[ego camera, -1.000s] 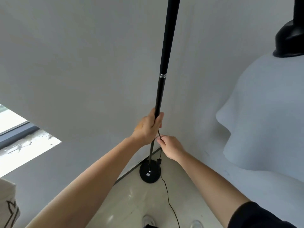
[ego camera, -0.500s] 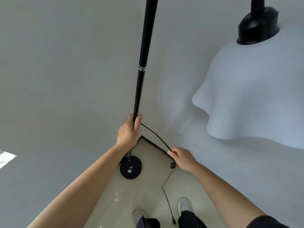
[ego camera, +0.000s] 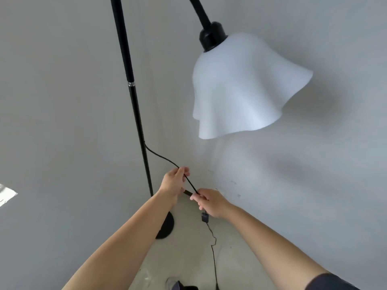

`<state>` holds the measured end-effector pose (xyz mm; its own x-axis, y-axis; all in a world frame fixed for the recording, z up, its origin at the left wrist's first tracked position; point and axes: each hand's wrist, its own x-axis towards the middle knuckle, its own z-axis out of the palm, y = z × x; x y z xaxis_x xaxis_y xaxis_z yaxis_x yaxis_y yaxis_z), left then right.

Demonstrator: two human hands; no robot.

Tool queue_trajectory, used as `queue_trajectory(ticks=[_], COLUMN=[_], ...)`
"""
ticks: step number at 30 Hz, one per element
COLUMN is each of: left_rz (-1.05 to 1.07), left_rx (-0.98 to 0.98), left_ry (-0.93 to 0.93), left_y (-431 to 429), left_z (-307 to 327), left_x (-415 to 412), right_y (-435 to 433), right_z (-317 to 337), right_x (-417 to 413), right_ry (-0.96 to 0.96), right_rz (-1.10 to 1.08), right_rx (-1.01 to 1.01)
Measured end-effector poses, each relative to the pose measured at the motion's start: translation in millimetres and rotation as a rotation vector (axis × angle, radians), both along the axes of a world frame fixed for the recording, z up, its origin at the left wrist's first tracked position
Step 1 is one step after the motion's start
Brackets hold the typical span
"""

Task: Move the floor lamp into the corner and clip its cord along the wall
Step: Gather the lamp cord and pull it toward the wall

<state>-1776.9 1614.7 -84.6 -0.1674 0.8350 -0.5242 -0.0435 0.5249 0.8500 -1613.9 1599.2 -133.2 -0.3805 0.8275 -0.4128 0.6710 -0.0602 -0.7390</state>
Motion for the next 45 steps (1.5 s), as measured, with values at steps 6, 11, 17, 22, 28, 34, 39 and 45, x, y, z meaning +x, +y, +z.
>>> queue_trajectory(ticks=[6, 11, 17, 22, 28, 34, 39, 45], left_rz=[0.217, 0.159, 0.056, 0.113, 0.172, 0.205, 0.231, 0.205], left_rx=[-0.012, 0.054, 0.146, 0.199, 0.183, 0.097, 0.068, 0.032], left_ry=[0.089, 0.169, 0.21, 0.222, 0.183, 0.18, 0.189, 0.141], left_y=[-13, -22, -17, 14, 53, 75, 92, 100], left_z=[15, 28, 48, 59, 56, 33, 12, -9], left_x=[25, 61, 92, 85, 68, 21, -14, -25], right_y=[-59, -95, -111, -93, -72, -53, -42, -34], right_z=[-12, -19, -9, 14, 19, -4, -25, -33], right_x=[68, 98, 112, 113, 90, 92, 99, 97], right_ry=[0.07, 0.154, 0.202, 0.178, 0.087, -0.1, -0.194, -0.271], right_rz=[-0.09, -0.158, -0.313, -0.334, -0.316, -0.336, -0.37, -0.381], right_rx=[0.082, 0.112, 0.212, 0.167, 0.139, 0.133, 0.098, 0.077])
